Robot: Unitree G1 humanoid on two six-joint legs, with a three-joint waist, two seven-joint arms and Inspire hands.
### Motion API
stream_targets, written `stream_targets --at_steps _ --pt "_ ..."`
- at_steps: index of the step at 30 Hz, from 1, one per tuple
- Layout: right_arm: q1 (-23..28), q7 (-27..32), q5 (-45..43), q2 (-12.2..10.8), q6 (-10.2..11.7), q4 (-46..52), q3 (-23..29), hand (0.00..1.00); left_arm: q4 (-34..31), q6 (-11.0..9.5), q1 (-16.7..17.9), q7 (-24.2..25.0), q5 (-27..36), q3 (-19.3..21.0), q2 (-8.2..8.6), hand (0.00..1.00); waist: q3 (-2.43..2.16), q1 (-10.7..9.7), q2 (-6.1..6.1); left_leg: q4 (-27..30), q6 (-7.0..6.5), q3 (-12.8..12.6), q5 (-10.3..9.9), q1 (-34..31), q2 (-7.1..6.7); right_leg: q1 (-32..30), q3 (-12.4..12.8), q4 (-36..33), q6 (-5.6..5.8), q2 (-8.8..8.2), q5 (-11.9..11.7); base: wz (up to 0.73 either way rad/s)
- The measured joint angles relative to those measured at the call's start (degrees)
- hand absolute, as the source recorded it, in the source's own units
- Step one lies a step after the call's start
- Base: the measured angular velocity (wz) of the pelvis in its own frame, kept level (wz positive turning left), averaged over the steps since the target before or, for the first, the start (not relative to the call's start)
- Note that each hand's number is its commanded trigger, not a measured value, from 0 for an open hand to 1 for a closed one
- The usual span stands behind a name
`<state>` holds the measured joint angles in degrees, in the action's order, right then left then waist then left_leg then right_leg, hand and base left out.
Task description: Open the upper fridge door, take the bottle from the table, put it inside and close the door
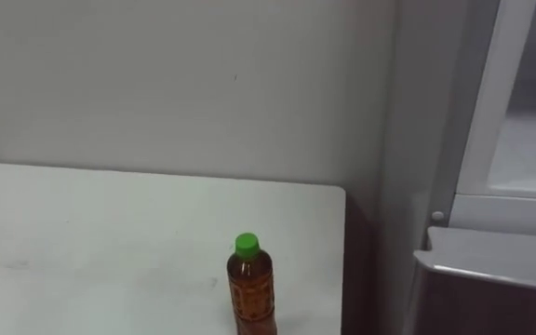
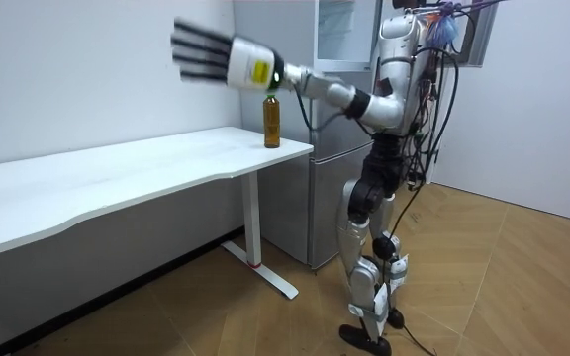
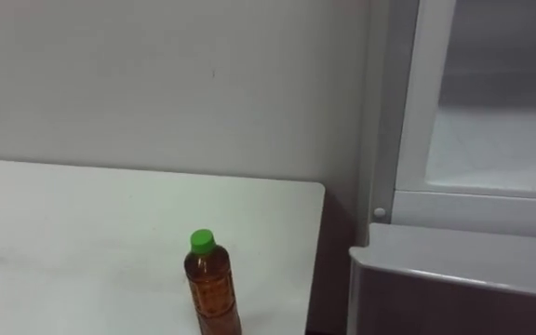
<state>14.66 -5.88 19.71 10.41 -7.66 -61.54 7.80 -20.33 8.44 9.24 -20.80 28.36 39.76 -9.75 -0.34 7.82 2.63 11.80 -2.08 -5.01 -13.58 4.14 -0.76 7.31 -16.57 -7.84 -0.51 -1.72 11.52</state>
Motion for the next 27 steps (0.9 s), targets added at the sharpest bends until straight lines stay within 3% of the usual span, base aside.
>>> stream_targets --at_steps 4,8,9,11,17,20,23,27 --pt "-0.01 0.39 -0.99 -0.79 0.06 -0.03 0.15 0.0 6.69 -0.33 4.91 -3.64 1.47 -0.64 2.23 0.0 0.12 0.07 -1.06 -0.21 0.0 0.62 0.0 0.55 -0.08 1.15 -0.36 -0.02 0.06 0.03 0.14 0.08" --pt "-0.6 0.91 -3.02 -1.25 0.24 -0.26 0.28 0.0 18.44 -1.9 8.69 -5.8 1.4 -5.61 3.17 0.0 0.17 -0.16 -1.23 -0.58 -0.06 1.34 -0.05 0.84 -0.18 1.54 -0.86 0.0 0.11 0.03 0.17 0.08" --pt "-0.76 0.98 -3.11 -1.27 0.32 -0.25 0.27 0.0 20.36 -2.46 9.03 -6.0 1.36 -6.54 3.46 0.0 0.19 -0.16 -1.27 -0.64 -0.06 1.33 -0.05 1.05 -0.16 1.69 -0.86 -0.01 0.11 0.04 0.17 0.0" --pt "-1.15 1.08 -3.92 -1.29 0.99 -0.27 0.23 0.0 30.3 -4.23 9.62 -6.05 1.26 -10.89 3.76 0.0 0.24 -0.47 -1.35 -1.24 -0.05 1.52 -0.05 1.52 -0.12 2.22 -0.91 -0.03 0.11 0.1 0.17 0.0" --pt "-2.17 1.22 -4.94 -1.36 3.08 -1.09 -1.05 0.0 53.7 -5.65 10.05 -2.15 -1.22 -23.36 4.03 0.0 0.36 -1.7 -2.07 -1.12 -0.03 1.33 -0.07 1.5 -0.02 2.23 -1.01 -0.08 0.1 0.16 0.16 -0.02" --pt "-2.26 1.41 -5.11 -1.66 3.42 -1.15 -2.02 0.0 62.67 -6.1 10.07 -0.22 -6.17 -26.44 4.07 0.0 0.43 -2.9 -2.7 -1.14 -0.03 1.31 -0.07 1.56 -0.01 2.41 -1.18 -0.05 0.11 0.16 0.16 0.04" --pt "-2.42 1.42 -5.49 -1.8 3.79 -1.46 -2.08 0.0 70.2 -6.11 9.85 2.64 -9.21 -27.08 4.17 0.0 0.47 -3.26 -2.78 -1.25 -0.03 1.09 -0.08 1.58 -0.01 2.19 -0.78 -0.07 0.11 0.14 0.15 -0.05" --pt "-3.34 1.45 -5.48 -1.87 4.6 -3.0 -3.51 0.0 74.37 -6.02 9.92 4.21 -10.57 -29.58 4.17 0.0 0.69 -4.36 -3.03 -1.34 -0.04 0.86 -0.08 1.56 -0.02 2.11 -0.76 -0.07 0.12 0.08 0.15 0.0"
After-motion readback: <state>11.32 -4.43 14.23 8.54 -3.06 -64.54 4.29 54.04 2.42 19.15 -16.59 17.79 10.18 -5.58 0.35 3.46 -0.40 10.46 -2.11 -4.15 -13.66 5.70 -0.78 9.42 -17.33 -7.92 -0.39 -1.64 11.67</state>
